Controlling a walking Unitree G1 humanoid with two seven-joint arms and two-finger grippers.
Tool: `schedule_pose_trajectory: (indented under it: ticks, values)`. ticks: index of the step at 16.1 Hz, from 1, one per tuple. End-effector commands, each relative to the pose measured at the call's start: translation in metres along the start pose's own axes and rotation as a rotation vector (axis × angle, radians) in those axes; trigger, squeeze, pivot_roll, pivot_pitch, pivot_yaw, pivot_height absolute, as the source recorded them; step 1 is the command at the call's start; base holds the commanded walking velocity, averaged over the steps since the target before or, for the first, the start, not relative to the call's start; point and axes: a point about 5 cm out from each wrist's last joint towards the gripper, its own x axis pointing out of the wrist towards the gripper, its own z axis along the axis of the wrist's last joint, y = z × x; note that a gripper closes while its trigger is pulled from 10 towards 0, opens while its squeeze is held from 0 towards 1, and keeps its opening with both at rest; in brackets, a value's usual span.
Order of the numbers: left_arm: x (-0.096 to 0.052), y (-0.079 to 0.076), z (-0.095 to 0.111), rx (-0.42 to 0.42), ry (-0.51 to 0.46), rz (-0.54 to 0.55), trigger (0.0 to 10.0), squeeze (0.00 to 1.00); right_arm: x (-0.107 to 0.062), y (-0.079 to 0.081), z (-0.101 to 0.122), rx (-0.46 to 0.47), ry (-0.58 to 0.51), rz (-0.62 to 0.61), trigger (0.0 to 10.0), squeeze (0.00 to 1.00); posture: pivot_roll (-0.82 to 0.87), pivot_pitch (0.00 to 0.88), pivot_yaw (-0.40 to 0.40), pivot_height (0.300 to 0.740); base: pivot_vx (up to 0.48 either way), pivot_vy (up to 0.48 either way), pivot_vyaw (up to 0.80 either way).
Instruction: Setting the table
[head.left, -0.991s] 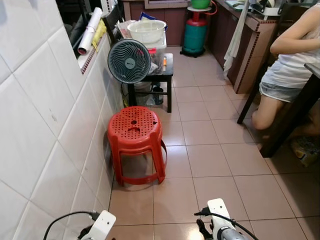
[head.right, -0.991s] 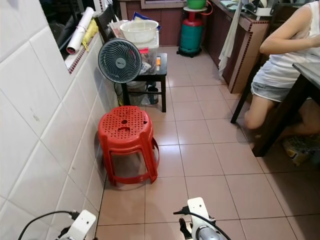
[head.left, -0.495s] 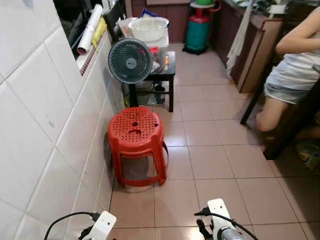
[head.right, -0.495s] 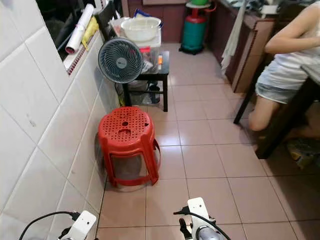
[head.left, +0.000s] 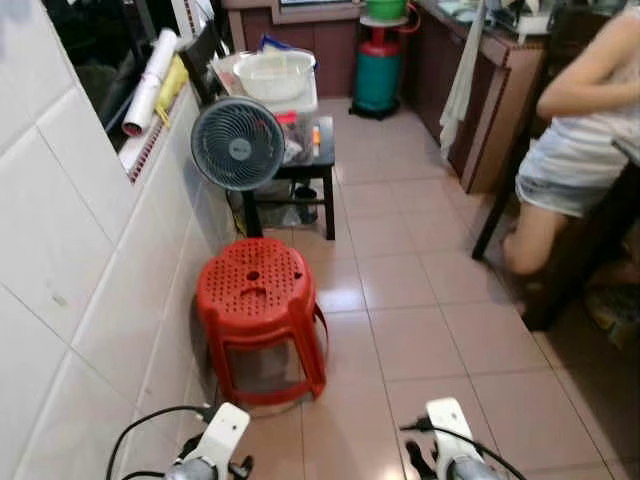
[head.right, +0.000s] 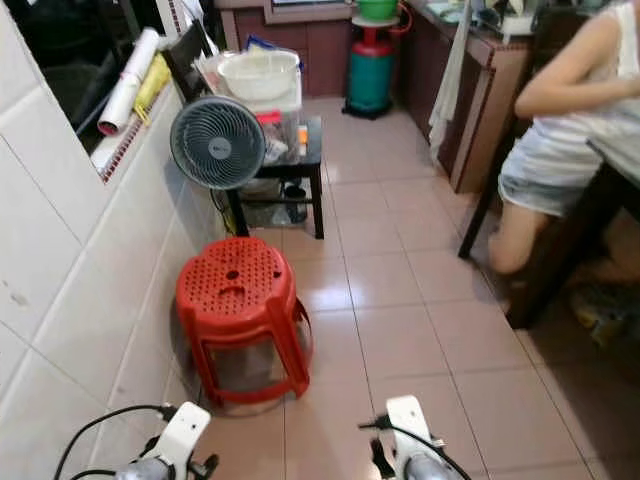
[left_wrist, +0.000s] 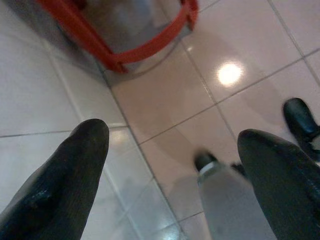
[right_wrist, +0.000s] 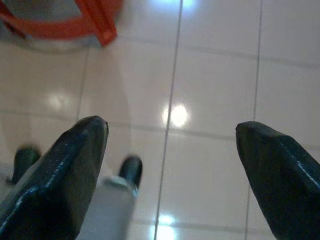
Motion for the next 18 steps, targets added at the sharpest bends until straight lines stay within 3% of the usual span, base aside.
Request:
schedule_pose_trajectory:
  ticks: [1,3,4,8,12,14,18]
  values:
    - [-0.003,0.007,-0.009,-0.007,0.032,0.018,10.0,0.00,0.001,0.009,0.001,0.011,-0.002,0.022,10.0,0.00,-0.15,0.000,0.049,0.740,0.289,0.000,0.00]
    - [-0.003,0.009,-0.008,-0.037,0.029,0.036,10.0,0.00,0.001,0.008,0.001,0.011,-0.002,0.022,10.0,0.00,-0.15,0.000,0.049,0.740,0.000,0.000,0.00]
    - [-0.003,0.010,-0.013,-0.161,0.050,0.070,10.0,0.00,0.001,0.008,0.000,0.044,-0.001,0.018,10.0,0.00,-0.15,0.000,0.046,0.740,0.000,0.000,0.00]
    - [-0.003,0.009,-0.012,-0.266,0.044,0.075,10.0,0.00,0.002,0.007,0.007,0.097,-0.012,0.017,10.0,0.00,-0.14,0.000,0.038,0.740,0.000,0.000,0.00]
    - [-0.002,0.009,-0.008,-0.256,0.041,0.077,10.0,0.00,0.004,0.010,0.015,0.050,-0.029,0.041,10.0,0.00,-0.13,0.000,0.025,0.740,0.000,0.000,0.00]
    - [-0.002,0.008,-0.009,-0.244,0.046,0.075,10.0,0.00,0.004,0.009,0.015,0.050,-0.025,0.032,10.0,0.00,-0.13,0.000,0.030,0.740,0.000,0.000,0.80]
    - [-0.002,0.009,-0.011,-0.220,0.058,0.077,10.0,0.00,0.003,0.007,0.012,0.060,-0.011,0.022,10.0,0.00,-0.13,0.000,0.037,0.740,0.000,0.000,0.00]
